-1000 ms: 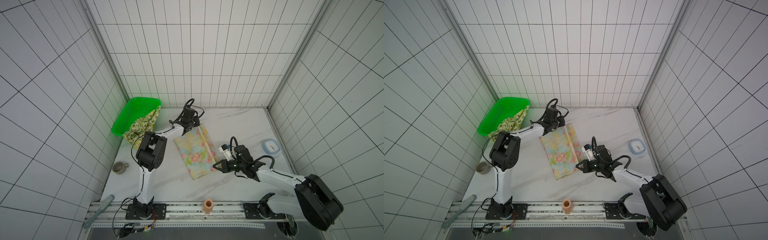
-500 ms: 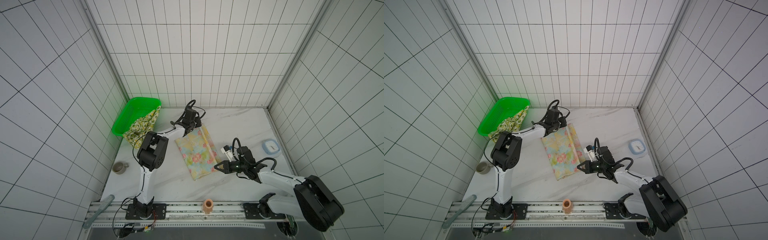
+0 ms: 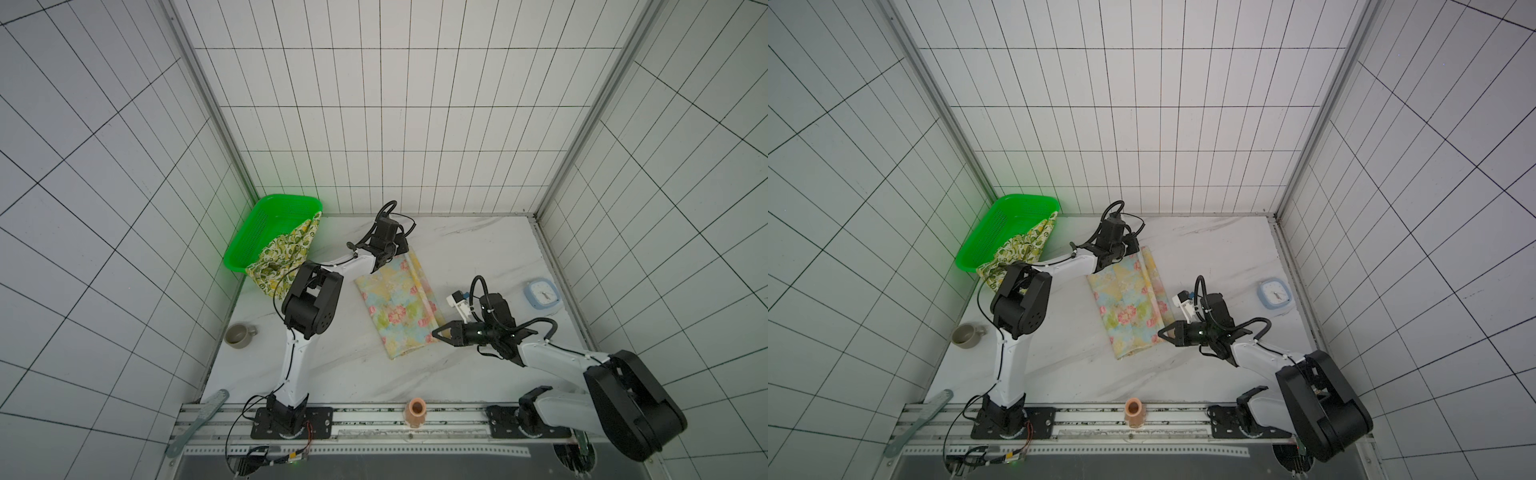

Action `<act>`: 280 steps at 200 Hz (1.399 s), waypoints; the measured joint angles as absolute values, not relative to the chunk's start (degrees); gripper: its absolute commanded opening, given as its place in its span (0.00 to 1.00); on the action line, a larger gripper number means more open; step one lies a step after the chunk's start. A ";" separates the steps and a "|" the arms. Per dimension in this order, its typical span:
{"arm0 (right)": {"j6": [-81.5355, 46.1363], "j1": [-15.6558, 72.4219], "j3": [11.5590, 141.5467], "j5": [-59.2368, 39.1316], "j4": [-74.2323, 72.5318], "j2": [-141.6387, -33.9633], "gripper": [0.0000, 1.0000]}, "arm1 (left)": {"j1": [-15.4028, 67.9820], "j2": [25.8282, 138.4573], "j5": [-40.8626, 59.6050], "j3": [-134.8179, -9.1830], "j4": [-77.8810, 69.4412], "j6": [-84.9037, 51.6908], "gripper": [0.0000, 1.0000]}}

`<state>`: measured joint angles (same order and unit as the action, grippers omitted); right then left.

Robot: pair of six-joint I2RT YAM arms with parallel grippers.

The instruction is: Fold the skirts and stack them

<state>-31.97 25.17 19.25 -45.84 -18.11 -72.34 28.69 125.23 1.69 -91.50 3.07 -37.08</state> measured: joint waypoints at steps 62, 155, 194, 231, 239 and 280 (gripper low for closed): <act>-32.12 22.81 18.13 -48.47 -20.21 -74.11 0.00 | 28.84 127.55 3.14 -91.70 0.86 -40.23 0.00; -32.14 21.58 18.04 -49.34 -21.76 -77.80 0.00 | 29.08 132.27 5.41 -94.15 -1.43 -43.99 0.00; -32.16 21.23 18.04 -49.30 -22.09 -79.11 0.00 | 29.32 133.27 6.39 -96.23 -1.48 -44.56 0.00; -32.14 20.88 18.04 -49.32 -22.09 -79.83 0.00 | 29.47 133.99 6.50 -96.44 -1.56 -44.62 0.00; -32.14 20.88 18.04 -49.32 -22.09 -79.88 0.03 | 29.47 134.17 6.50 -96.44 -1.54 -44.62 0.00; -31.97 20.86 18.13 -49.84 -19.70 -80.03 0.37 | 29.17 134.76 5.61 -96.57 -2.83 -44.84 0.27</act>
<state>-31.97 20.86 18.13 -49.84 -19.70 -80.03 29.17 134.76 5.61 -96.57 -2.83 -44.84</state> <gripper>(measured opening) 0.281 0.190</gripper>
